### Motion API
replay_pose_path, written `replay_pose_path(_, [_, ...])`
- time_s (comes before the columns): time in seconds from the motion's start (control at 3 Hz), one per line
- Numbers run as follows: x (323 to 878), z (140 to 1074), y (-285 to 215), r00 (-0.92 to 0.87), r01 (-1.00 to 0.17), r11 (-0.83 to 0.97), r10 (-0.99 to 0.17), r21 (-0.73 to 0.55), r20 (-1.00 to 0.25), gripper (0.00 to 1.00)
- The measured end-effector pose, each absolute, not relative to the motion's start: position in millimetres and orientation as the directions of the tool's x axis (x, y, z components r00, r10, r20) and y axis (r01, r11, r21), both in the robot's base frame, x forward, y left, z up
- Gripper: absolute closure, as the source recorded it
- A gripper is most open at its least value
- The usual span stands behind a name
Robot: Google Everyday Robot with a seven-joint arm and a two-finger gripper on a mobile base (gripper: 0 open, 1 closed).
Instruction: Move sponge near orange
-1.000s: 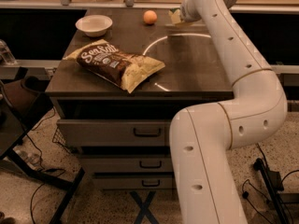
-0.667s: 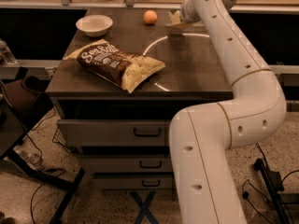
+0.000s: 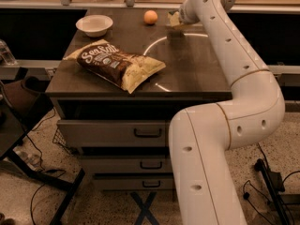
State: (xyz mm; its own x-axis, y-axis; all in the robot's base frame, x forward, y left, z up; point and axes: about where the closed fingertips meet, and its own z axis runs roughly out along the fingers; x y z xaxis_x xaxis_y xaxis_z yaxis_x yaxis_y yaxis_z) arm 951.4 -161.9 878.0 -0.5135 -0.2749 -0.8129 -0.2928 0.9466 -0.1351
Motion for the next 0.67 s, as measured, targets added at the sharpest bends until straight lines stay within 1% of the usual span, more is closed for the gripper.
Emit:
replay_pose_path(0.33, [952.2,874.3,-160.3,-0.517,-0.295,0.946,-0.276,-0.134,-0.810,0.17])
replay_pose_path(0.67, [953.3,868.7,-157.9,-0.522,-0.298,0.945,-0.277,-0.132,-0.807,0.00])
